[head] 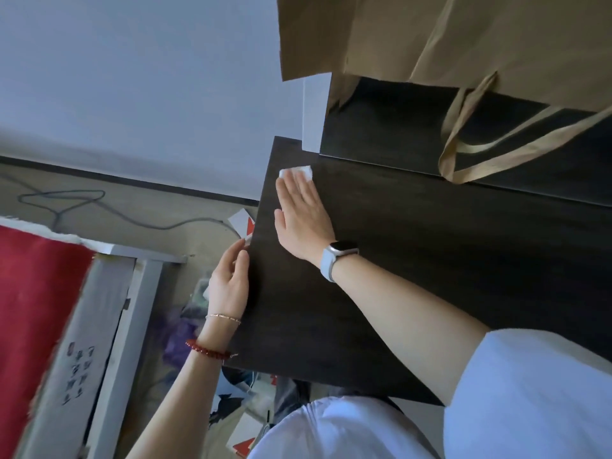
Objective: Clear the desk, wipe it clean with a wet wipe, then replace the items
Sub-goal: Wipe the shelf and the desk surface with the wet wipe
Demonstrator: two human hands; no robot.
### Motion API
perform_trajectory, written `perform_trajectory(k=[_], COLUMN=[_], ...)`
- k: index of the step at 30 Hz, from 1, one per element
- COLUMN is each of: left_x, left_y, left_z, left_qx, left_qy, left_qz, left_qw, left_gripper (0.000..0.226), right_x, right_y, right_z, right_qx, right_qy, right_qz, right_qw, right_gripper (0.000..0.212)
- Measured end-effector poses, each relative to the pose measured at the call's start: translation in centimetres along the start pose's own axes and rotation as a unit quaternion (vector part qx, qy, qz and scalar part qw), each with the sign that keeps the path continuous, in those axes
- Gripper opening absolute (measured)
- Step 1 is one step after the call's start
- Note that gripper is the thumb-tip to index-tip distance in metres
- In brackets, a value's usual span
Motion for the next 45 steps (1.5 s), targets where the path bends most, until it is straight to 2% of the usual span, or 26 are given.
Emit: perform_trajectory(k=[3,6,9,13,16,18,21,23,26,33,39,45], left_x=[0.8,2.3,4.0,4.8,5.2,5.2,5.0,3.7,0.4,-10.5,-20.2,-29.5], left_y=[0.8,1.5,2.6,4.9,5.9,6.4,7.7,9.2,11.4,17.2,22.0,27.5], left_z=[-1.0,-1.5,-2.3,-2.8,-3.5,-4.0,-3.2,-2.2,-2.2,-2.9,-2.7,-3.4], left_qx=[0.065,0.091,0.091,0.090,0.102,0.076,-0.047,-0.121,-0.175,-0.229,-0.256,-0.261], left_qy=[0.079,0.122,0.114,0.100,0.097,0.037,-0.149,-0.243,-0.335,-0.425,-0.477,-0.486], left_qz=[0.017,0.015,-0.016,-0.070,-0.072,-0.072,-0.042,-0.043,-0.082,-0.245,-0.322,-0.340], left_qw=[0.995,0.988,0.989,0.988,0.987,0.994,0.987,0.961,0.922,0.841,0.776,0.762], left_gripper=[0.031,0.027,0.027,0.031,0.029,0.029,0.038,0.049,0.054,0.052,0.058,0.060], right_x=[-0.3,-1.0,-2.1,-3.3,-4.1,-4.7,-5.2,-5.2,-5.4,-5.9,-6.0,-6.1], right_y=[1.3,4.6,9.5,14.4,17.2,19.2,22.2,24.2,27.9,35.1,40.5,47.6], right_z=[-2.6,-5.0,-7.5,-10.0,-11.0,-10.9,-9.1,-6.7,-2.6,7.0,15.6,28.0], right_qx=[0.054,0.089,0.118,0.130,0.138,0.139,0.088,0.031,-0.054,-0.229,-0.336,-0.429], right_qy=[0.011,0.009,0.019,0.053,0.071,0.089,0.074,0.062,0.045,0.002,-0.031,-0.072], right_qz=[-0.017,-0.006,0.026,0.030,0.026,0.017,0.018,0.029,0.029,-0.006,0.012,0.040], right_qw=[0.998,0.996,0.993,0.990,0.988,0.986,0.993,0.997,0.997,0.973,0.941,0.900], right_gripper=[0.056,0.054,0.055,0.054,0.054,0.055,0.050,0.049,0.049,0.053,0.052,0.049])
Point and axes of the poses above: each hand's wrist, its own y-axis away from the middle knuckle, its own x-axis out of the back of the hand, z = x × y, the point moved 6 cm from there along -y, towards the middle knuckle, and after that the axes turned 14 degrees about y, right-handed, at the moved point
